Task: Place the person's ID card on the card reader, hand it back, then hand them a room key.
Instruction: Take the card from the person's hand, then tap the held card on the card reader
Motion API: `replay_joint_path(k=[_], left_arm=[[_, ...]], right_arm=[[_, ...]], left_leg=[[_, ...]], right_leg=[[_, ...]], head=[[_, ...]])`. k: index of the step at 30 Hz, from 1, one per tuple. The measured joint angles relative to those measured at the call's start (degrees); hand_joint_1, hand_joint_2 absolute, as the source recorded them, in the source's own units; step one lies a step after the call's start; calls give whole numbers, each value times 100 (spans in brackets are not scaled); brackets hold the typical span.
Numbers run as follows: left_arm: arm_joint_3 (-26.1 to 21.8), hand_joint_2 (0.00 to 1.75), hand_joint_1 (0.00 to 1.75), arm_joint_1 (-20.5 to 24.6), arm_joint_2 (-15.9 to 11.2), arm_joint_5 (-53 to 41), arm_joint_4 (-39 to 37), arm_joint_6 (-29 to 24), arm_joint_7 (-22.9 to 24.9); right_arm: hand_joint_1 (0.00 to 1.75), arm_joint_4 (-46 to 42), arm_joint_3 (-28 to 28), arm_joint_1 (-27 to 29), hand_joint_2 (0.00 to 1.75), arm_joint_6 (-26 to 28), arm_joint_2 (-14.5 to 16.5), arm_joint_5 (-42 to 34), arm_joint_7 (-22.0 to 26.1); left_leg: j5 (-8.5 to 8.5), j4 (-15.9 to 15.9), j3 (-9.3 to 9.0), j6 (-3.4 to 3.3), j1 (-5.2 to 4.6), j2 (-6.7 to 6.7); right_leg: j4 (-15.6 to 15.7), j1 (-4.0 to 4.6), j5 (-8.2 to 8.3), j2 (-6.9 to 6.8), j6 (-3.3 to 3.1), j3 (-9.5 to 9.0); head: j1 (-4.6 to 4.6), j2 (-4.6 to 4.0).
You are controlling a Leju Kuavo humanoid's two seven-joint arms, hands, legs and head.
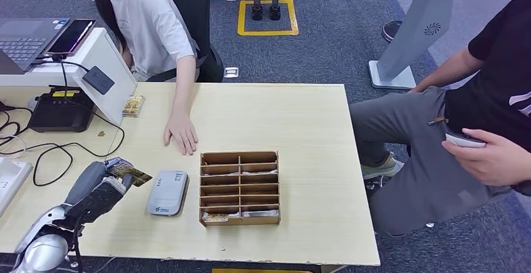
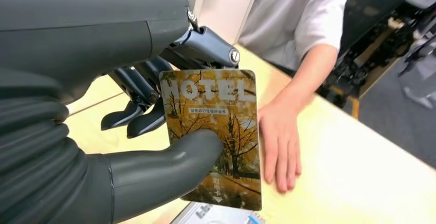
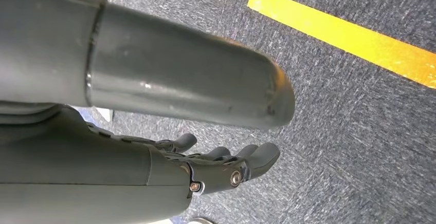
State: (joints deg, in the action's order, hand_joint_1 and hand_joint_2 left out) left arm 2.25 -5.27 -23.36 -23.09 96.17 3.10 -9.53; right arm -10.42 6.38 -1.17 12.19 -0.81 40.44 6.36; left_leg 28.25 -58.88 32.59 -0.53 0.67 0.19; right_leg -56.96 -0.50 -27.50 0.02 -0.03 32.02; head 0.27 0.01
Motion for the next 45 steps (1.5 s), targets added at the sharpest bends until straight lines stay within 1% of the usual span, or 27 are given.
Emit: replay_joint_path(k=[4,11,17,25,31,40,45], left_arm=[[-8,175,175,-19,95,2,-21,81,176],[37,175,175,47,502,-438,-217,-246,431],[111,175,175,137,839,-490,-416,-438,470],[220,175,175,277,1094,-745,-616,-651,580],[291,175,175,384,1184,-1034,-865,-855,707],[299,175,175,432,1243,-1134,-1095,-889,796],[299,175,175,442,1257,-1402,-1304,-983,877]], right_arm=[[0,2,35,0,0,0,0,29,-30],[0,2,85,-1,0,0,1,64,-34],[0,3,87,-3,0,-2,2,116,-52],[0,4,87,-9,0,-18,4,161,-77],[0,3,90,-13,0,-32,19,184,-82],[0,4,91,-14,0,-45,22,220,-90],[0,3,108,-14,0,-51,22,256,-109]], left_leg=[[0,0,0,0,0,0],[0,0,0,0,-2,0],[0,0,0,0,-2,0],[0,0,1,0,-2,0],[0,0,0,0,-2,1],[0,0,1,0,-2,0],[0,0,1,0,-2,0]], right_leg=[[0,0,0,0,0,1],[2,-1,0,0,0,1],[2,-2,0,0,0,1],[1,-1,0,0,0,4],[1,-1,1,1,0,4],[1,-1,0,1,0,4],[0,-1,0,0,0,3]], head=[[2,0],[2,-1],[1,-1],[1,-1],[1,-1],[1,-1],[1,-1]])
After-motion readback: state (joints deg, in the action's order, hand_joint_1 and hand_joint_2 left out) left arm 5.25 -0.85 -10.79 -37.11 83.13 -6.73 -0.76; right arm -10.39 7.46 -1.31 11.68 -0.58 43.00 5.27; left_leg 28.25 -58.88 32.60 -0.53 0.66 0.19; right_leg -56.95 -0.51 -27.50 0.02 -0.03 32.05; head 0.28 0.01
